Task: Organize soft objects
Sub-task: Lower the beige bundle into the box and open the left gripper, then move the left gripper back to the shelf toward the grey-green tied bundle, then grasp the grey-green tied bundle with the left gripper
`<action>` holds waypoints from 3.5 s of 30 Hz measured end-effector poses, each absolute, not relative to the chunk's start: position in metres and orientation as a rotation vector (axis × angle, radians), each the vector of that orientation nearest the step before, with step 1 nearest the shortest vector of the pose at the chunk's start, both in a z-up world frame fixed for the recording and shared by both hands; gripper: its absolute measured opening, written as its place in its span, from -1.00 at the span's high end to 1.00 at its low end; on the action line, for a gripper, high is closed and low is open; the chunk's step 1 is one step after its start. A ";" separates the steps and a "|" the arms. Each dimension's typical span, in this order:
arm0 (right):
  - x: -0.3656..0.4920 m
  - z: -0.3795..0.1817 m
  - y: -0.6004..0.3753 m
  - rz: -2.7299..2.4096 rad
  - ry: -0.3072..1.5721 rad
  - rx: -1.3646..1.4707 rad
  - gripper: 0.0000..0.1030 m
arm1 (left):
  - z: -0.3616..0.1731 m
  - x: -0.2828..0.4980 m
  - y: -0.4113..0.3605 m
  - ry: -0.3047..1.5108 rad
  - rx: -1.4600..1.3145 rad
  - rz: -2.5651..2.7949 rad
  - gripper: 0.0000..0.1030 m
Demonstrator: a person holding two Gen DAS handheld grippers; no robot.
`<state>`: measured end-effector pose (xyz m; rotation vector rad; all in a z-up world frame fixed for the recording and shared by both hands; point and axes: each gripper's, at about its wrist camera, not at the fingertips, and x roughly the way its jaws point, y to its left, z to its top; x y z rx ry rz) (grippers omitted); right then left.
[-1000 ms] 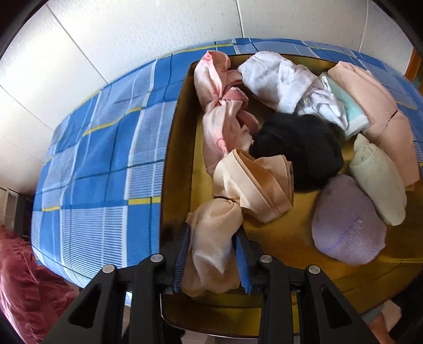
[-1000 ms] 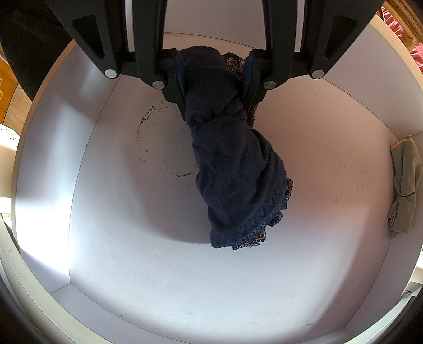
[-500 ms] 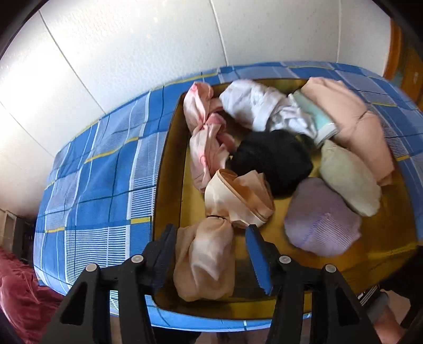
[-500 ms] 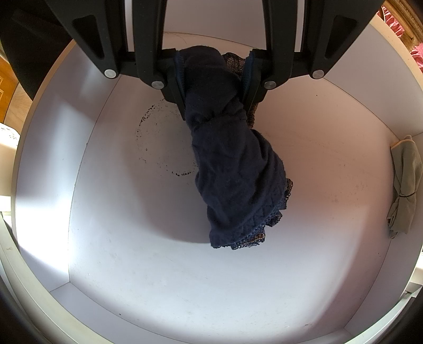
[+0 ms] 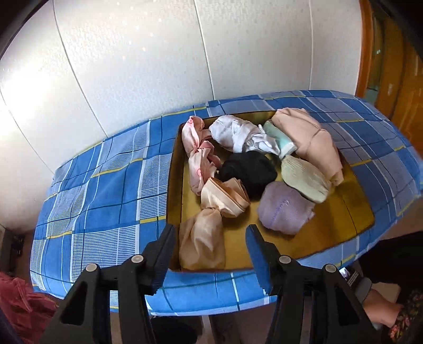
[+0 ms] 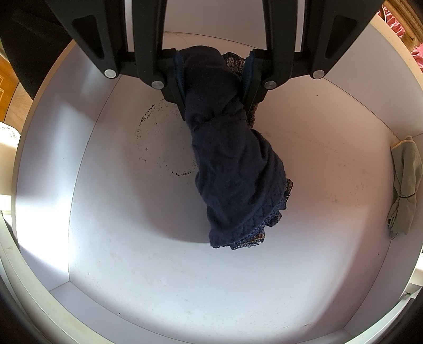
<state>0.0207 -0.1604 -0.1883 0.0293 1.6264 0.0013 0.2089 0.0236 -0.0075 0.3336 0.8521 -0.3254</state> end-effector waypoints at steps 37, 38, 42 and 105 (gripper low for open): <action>0.021 -0.188 -0.161 0.000 1.595 0.030 0.34 | -0.234 0.127 0.040 1.441 0.164 -0.209 -0.59; 0.021 -0.188 -0.161 0.000 1.595 0.030 0.34 | -0.239 0.128 0.041 1.452 0.158 -0.190 -0.59; 0.021 -0.188 -0.161 0.000 1.590 0.030 0.34 | -0.251 0.129 0.040 1.463 0.166 -0.164 -0.59; 0.071 -0.171 -0.178 -0.026 1.532 0.080 0.40 | -0.344 0.183 0.020 1.535 0.251 -0.159 0.32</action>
